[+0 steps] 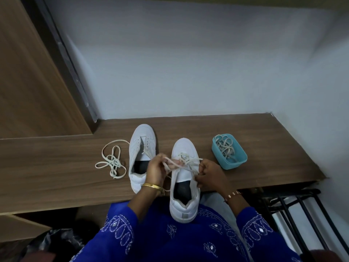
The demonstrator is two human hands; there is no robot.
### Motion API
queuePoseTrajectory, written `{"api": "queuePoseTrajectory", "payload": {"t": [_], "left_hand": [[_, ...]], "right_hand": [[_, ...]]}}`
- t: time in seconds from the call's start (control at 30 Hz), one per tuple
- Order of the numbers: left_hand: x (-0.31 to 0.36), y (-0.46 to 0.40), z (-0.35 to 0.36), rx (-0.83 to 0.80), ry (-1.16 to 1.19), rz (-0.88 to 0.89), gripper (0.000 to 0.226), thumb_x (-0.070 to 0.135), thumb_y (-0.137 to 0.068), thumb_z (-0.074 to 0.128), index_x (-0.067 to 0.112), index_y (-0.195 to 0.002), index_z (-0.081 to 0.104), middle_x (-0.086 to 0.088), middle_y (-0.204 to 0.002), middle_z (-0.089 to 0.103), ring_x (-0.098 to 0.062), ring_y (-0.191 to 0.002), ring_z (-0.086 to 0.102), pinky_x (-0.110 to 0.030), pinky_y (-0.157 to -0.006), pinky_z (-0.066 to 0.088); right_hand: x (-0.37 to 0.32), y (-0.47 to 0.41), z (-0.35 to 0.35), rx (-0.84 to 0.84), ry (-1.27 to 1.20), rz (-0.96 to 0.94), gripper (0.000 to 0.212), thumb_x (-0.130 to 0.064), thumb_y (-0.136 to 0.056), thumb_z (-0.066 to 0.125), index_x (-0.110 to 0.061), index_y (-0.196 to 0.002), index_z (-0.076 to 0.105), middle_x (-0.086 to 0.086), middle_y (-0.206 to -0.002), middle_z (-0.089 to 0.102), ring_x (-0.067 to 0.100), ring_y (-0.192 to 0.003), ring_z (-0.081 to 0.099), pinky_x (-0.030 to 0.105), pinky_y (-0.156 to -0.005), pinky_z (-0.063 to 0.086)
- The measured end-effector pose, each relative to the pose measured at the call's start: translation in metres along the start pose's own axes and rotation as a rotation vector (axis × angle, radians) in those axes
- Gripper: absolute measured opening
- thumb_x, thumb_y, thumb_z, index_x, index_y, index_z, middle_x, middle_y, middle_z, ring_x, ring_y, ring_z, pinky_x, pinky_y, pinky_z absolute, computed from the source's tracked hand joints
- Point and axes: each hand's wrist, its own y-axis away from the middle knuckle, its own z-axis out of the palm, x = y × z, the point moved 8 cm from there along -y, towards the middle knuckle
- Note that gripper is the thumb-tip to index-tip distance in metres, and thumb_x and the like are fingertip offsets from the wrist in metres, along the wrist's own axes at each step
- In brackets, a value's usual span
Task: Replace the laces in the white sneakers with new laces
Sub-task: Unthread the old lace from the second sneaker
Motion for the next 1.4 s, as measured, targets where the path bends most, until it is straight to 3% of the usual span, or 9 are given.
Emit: {"api": "queuePoseTrajectory", "payload": {"t": [0.13, 0.3, 0.5, 0.67, 0.8, 0.93, 1.0, 1.2, 1.4], "left_hand": [[0.024, -0.01, -0.027, 0.163, -0.288, 0.151, 0.031, 0.01, -0.09, 0.031, 0.008, -0.061, 0.041, -0.005, -0.034, 0.041, -0.021, -0.033, 0.041, -0.026, -0.047, 0.041], [0.036, -0.007, 0.0, 0.01, -1.38, 0.596, 0.016, 0.027, -0.077, 0.051, 0.017, -0.066, 0.047, -0.002, -0.063, 0.052, -0.02, -0.06, 0.048, -0.026, -0.059, 0.033], [-0.012, 0.018, 0.037, -0.284, -1.783, 0.957, 0.028, 0.035, -0.07, 0.048, 0.021, -0.076, 0.071, -0.002, -0.082, 0.063, -0.023, -0.073, 0.062, -0.044, -0.074, 0.052], [-0.01, 0.015, 0.033, -0.291, -1.595, 0.9, 0.009, 0.014, -0.064, 0.063, 0.015, -0.07, 0.069, -0.004, -0.083, 0.065, -0.024, -0.074, 0.063, -0.04, -0.07, 0.052], [0.015, 0.005, 0.011, -0.143, -0.871, 0.507, 0.016, 0.009, -0.089, 0.049, 0.013, -0.077, 0.059, -0.001, -0.082, 0.064, 0.003, -0.076, 0.059, -0.011, -0.074, 0.044], [0.025, -0.007, -0.012, 0.007, -0.131, 0.165, 0.029, 0.004, -0.098, 0.03, 0.009, -0.071, 0.041, -0.003, -0.047, 0.06, -0.015, -0.048, 0.063, -0.026, -0.054, 0.053], [0.041, -0.008, -0.016, 0.02, -0.349, 0.249, 0.032, 0.008, -0.096, 0.036, 0.01, -0.064, 0.04, 0.001, -0.039, 0.048, -0.016, -0.038, 0.052, -0.027, -0.047, 0.045], [0.041, 0.005, 0.002, 0.05, -1.766, 0.785, 0.038, 0.035, -0.074, 0.039, 0.012, -0.051, 0.059, -0.005, -0.053, 0.054, -0.022, -0.046, 0.052, -0.027, -0.043, 0.037], [0.006, 0.023, 0.019, -0.124, -1.679, 0.793, 0.03, 0.035, -0.084, 0.047, 0.01, -0.081, 0.063, -0.006, -0.071, 0.061, -0.024, -0.064, 0.06, -0.028, -0.054, 0.043]], "right_hand": [[0.002, -0.001, 0.001, 0.004, 0.0, 0.008, 0.033, 0.006, -0.075, 0.065, -0.014, -0.067, 0.04, 0.001, -0.063, 0.052, -0.002, -0.033, 0.051, 0.012, -0.035, 0.039], [0.005, -0.004, 0.003, 0.008, -0.013, 0.0, 0.032, 0.008, -0.073, 0.065, -0.013, -0.068, 0.042, 0.004, -0.064, 0.052, 0.0, -0.036, 0.053, 0.016, -0.039, 0.045], [0.002, -0.004, 0.002, 0.029, 0.033, -0.042, 0.03, 0.004, -0.073, 0.064, -0.015, -0.066, 0.042, 0.002, -0.065, 0.052, -0.003, -0.037, 0.051, 0.013, -0.039, 0.042], [0.002, -0.002, 0.002, 0.025, 0.044, -0.043, 0.031, 0.005, -0.074, 0.064, -0.015, -0.066, 0.042, 0.001, -0.062, 0.05, -0.003, -0.035, 0.051, 0.013, -0.038, 0.041], [0.002, -0.004, 0.002, 0.018, 0.05, -0.028, 0.033, 0.006, -0.074, 0.065, -0.016, -0.066, 0.041, 0.0, -0.062, 0.048, 0.001, -0.038, 0.052, 0.014, -0.037, 0.041], [0.006, -0.004, 0.002, 0.014, 0.026, 0.0, 0.033, 0.007, -0.073, 0.064, -0.015, -0.066, 0.04, 0.0, -0.059, 0.046, -0.001, -0.032, 0.05, 0.015, -0.036, 0.041], [0.005, -0.004, 0.003, 0.01, 0.019, 0.0, 0.033, 0.007, -0.073, 0.064, -0.015, -0.067, 0.041, 0.001, -0.06, 0.047, -0.001, -0.033, 0.051, 0.015, -0.036, 0.041], [0.003, -0.003, 0.002, 0.068, 0.031, -0.034, 0.032, 0.008, -0.072, 0.06, -0.018, -0.068, 0.04, 0.001, -0.061, 0.049, 0.008, -0.042, 0.052, 0.024, -0.046, 0.05], [-0.004, -0.001, 0.003, 0.121, 0.135, -0.127, 0.034, 0.006, -0.073, 0.053, -0.024, -0.069, 0.036, -0.003, -0.059, 0.045, 0.01, -0.051, 0.044, 0.038, -0.06, 0.052]]}}
